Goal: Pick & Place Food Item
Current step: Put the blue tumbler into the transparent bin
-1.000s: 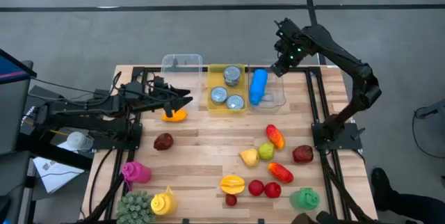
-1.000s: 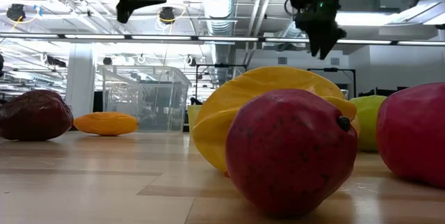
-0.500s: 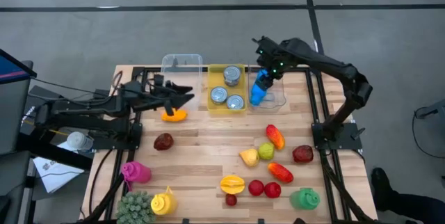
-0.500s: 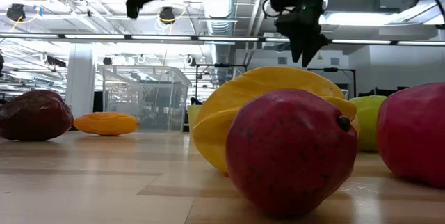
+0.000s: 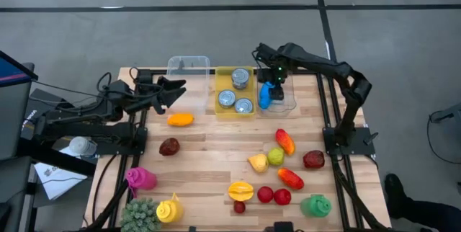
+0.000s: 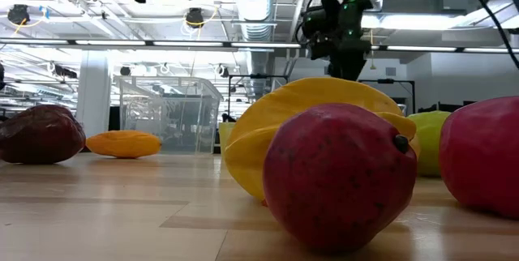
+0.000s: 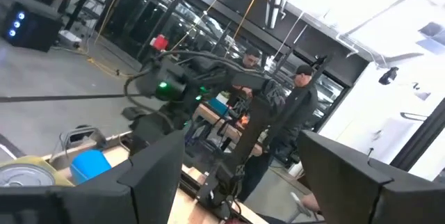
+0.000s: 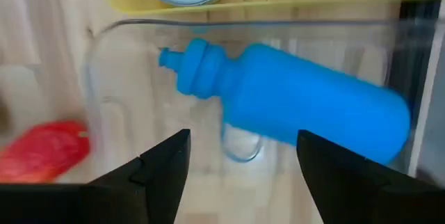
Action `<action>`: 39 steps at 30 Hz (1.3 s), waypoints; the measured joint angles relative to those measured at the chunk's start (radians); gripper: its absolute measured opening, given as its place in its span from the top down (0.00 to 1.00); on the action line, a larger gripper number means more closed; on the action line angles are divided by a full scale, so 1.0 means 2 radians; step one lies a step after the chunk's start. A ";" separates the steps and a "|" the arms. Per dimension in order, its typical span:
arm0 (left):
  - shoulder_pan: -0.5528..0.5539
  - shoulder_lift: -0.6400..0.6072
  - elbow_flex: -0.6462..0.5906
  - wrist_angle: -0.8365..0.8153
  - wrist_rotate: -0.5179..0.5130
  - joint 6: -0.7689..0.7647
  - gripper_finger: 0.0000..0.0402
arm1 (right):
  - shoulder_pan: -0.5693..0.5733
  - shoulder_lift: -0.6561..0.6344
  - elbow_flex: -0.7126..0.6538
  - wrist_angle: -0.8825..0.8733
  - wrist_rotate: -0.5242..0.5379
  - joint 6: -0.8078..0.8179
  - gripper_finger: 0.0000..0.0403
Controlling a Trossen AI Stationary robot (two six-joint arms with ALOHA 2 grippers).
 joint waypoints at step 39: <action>0.000 0.001 0.000 -0.050 0.000 0.036 0.32 | 0.040 0.054 0.000 0.074 0.147 -0.193 0.36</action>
